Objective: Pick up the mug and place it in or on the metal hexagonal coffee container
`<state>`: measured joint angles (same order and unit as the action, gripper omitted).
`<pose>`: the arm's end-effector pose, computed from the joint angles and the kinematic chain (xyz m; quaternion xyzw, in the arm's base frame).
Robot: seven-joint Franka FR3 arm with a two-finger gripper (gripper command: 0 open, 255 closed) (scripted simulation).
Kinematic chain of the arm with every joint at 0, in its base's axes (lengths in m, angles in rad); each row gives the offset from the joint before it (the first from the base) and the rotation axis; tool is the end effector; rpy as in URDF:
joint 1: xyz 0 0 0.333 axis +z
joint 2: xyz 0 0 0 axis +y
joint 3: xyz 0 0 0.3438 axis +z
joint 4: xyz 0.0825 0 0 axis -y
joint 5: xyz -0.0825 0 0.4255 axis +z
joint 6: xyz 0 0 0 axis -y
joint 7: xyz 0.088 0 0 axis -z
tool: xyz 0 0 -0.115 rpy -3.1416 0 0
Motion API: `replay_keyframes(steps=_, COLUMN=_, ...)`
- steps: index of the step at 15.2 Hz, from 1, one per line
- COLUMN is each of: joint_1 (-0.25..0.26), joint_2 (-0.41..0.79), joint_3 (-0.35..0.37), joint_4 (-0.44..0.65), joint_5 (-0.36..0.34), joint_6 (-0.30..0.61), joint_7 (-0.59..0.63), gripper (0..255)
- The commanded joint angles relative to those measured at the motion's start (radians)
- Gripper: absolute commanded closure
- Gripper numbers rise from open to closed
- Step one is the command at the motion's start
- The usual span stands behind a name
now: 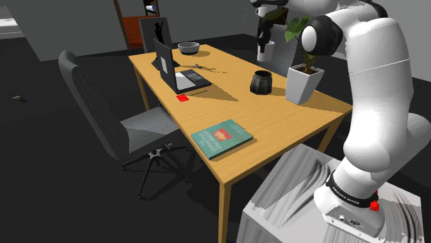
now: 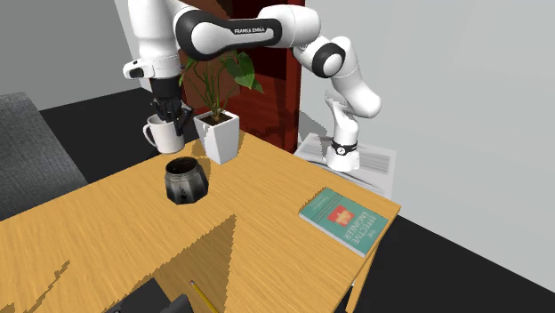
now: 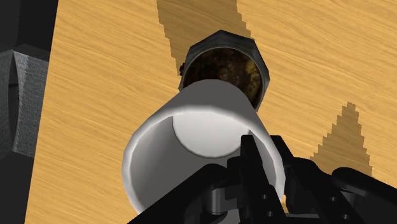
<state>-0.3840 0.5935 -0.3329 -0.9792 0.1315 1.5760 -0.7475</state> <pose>0.6407 -0.4292 0.5533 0.9986 0.0441 -0.0059 0.0293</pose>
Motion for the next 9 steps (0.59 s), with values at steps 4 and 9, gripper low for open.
replay_keyframes(steps=4, joint_1=0.019, joint_2=-0.028, joint_3=-0.001, joint_4=-0.115, joint_5=-0.007, joint_6=0.087, joint_7=0.001, gripper=255)
replay_keyframes(steps=9, joint_1=0.03, joint_2=-0.041, joint_3=-0.001, joint_4=-0.204, joint_5=-0.01, joint_6=0.162, joint_7=0.001, gripper=255)
